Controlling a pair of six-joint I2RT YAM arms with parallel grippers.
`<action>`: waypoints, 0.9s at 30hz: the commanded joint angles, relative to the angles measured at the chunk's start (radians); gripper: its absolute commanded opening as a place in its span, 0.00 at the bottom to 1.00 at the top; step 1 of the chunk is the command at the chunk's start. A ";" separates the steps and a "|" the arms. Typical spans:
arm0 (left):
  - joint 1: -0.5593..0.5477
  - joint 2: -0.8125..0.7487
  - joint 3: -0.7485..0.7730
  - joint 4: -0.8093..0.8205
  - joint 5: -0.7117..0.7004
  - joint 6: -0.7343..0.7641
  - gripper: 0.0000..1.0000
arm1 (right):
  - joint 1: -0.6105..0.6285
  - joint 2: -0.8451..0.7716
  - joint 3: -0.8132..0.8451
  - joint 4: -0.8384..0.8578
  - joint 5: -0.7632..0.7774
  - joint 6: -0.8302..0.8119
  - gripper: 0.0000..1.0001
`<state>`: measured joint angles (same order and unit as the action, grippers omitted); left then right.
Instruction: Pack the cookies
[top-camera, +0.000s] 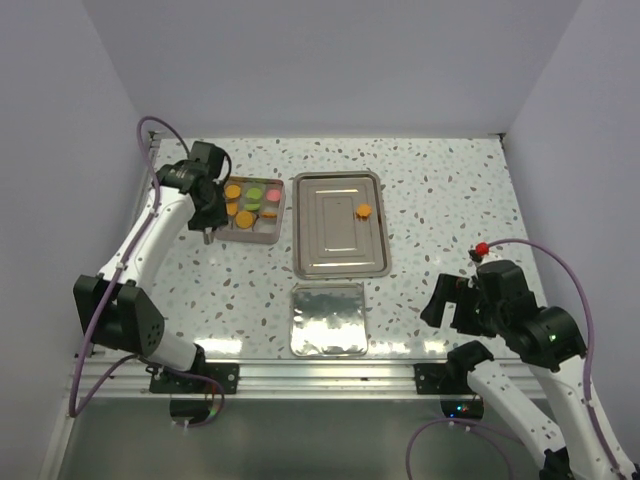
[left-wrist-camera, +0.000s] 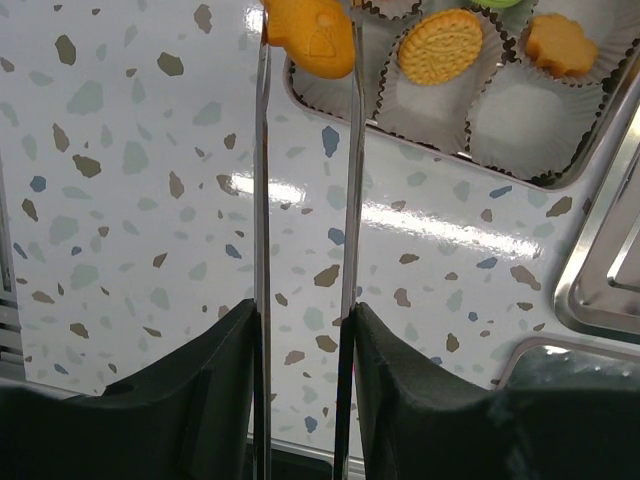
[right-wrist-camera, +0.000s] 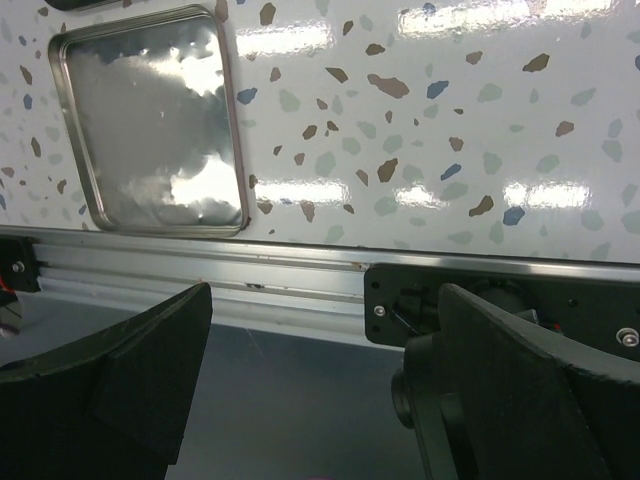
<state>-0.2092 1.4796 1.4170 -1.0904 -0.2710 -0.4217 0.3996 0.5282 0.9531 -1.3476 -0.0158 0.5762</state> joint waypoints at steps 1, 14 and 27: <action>0.010 0.018 0.050 0.050 -0.028 0.029 0.45 | 0.005 0.033 0.012 -0.001 0.014 -0.002 0.99; 0.010 0.030 -0.036 0.109 -0.030 0.015 0.46 | 0.002 0.067 -0.011 0.025 -0.001 -0.022 0.99; 0.007 0.010 -0.062 0.107 -0.008 0.004 0.52 | 0.005 0.075 -0.008 0.022 -0.001 -0.032 0.99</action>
<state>-0.2089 1.5116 1.3582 -1.0115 -0.2810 -0.4088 0.3996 0.5900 0.9424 -1.3396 -0.0170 0.5583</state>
